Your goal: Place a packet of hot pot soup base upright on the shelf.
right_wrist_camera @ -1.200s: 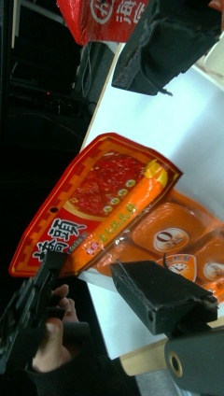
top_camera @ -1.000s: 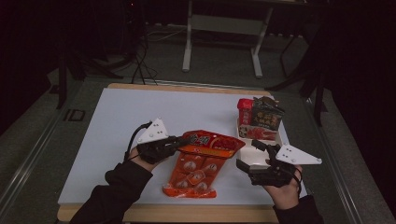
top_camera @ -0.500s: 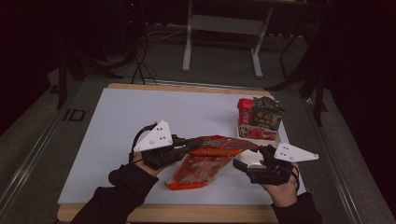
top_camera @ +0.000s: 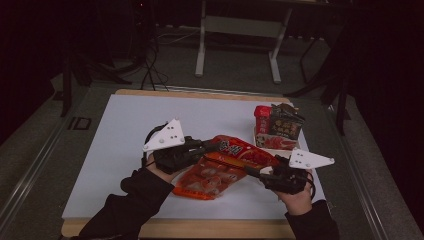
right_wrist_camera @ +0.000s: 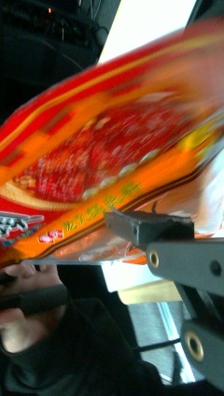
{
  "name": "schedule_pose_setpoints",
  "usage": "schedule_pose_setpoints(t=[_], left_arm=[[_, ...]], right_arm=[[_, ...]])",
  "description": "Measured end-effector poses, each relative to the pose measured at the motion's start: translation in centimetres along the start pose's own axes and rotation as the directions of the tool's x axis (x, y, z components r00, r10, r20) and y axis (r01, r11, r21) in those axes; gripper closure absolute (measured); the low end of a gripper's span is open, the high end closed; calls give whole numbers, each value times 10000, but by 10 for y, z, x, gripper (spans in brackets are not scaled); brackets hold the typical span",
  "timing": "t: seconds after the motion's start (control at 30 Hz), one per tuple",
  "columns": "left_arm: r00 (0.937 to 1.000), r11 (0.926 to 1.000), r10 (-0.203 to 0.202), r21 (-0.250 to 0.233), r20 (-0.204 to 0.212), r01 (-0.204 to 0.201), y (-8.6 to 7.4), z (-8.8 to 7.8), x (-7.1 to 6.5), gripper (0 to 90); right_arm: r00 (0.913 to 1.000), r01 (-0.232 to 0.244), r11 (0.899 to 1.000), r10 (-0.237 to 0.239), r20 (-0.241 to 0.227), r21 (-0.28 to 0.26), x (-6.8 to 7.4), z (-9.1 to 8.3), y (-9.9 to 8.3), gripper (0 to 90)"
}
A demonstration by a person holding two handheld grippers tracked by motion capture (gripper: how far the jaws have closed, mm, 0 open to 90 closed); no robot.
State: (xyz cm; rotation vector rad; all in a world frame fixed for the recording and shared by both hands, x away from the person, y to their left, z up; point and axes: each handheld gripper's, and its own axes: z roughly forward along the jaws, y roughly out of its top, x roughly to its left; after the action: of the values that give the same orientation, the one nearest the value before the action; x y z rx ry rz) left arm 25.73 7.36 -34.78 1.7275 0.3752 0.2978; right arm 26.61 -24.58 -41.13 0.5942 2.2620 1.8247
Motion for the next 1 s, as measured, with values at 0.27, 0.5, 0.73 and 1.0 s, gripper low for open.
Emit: schedule_pose_setpoints(t=[0.27,0.5,0.73,1.0], left_arm=[[9983,9987,-505,-83,277,508,-6,-5,10,897],[9991,9983,-281,-505,322,297,-2,-12,13,860],[9981,9970,-477,-598,384,499,-2,-15,17,764],[9963,9936,-842,-742,147,850,-4,-15,19,415]], right_arm=[[9956,-68,9957,153,-928,920,11,4,9,900],[9961,18,9980,38,-881,630,13,-3,30,900],[9948,891,9912,-837,-576,982,14,-6,51,900],[9881,1537,9811,-1515,-274,1177,10,-8,73,900]])
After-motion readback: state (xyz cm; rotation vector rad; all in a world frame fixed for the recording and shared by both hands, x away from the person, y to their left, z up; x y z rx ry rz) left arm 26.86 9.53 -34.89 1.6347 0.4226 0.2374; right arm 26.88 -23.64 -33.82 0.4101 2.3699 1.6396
